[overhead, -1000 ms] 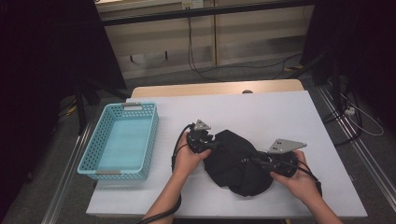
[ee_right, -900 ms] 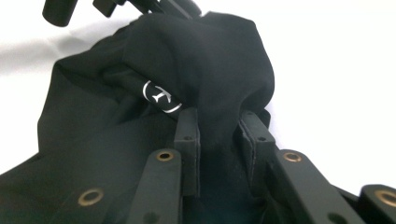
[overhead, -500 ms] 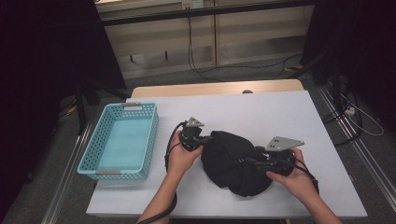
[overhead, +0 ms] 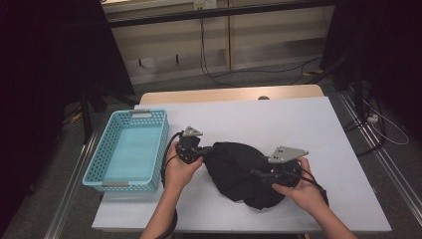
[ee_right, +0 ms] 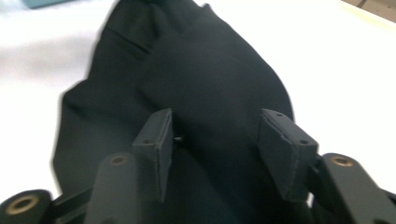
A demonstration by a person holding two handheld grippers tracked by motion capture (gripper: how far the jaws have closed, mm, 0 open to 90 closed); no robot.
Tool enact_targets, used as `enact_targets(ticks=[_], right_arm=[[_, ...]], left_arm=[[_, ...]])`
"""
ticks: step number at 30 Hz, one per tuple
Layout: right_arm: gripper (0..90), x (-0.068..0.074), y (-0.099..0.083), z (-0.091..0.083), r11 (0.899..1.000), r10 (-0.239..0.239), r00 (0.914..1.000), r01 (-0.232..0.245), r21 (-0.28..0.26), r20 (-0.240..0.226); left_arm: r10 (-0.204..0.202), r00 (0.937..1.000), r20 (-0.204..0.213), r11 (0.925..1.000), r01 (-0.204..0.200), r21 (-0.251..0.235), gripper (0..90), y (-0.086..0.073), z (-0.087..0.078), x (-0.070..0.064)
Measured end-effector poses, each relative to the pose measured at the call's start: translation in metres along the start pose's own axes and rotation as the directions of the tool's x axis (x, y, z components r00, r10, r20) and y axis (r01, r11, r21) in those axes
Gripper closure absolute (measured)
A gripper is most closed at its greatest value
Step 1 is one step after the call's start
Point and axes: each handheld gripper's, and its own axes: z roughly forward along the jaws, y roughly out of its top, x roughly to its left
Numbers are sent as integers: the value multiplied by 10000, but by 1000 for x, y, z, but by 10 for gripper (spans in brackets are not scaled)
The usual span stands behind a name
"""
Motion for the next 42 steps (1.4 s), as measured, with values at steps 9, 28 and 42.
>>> enact_targets(ticks=[9,28,42], right_arm=[[839,-16,-2,5,9990,441,9990,-442,-97,-106],[855,-64,-31,-18,9795,1981,9720,-2013,125,1262],[651,-57,-29,-20,9912,1303,9874,-1318,114,895]], left_arm=[[116,9995,-307,9999,-117,-25,887,1,-24,2],[-182,9987,-470,9992,198,349,883,-14,-14,13],[-2,9964,-850,10000,7,64,754,-17,-7,16]])
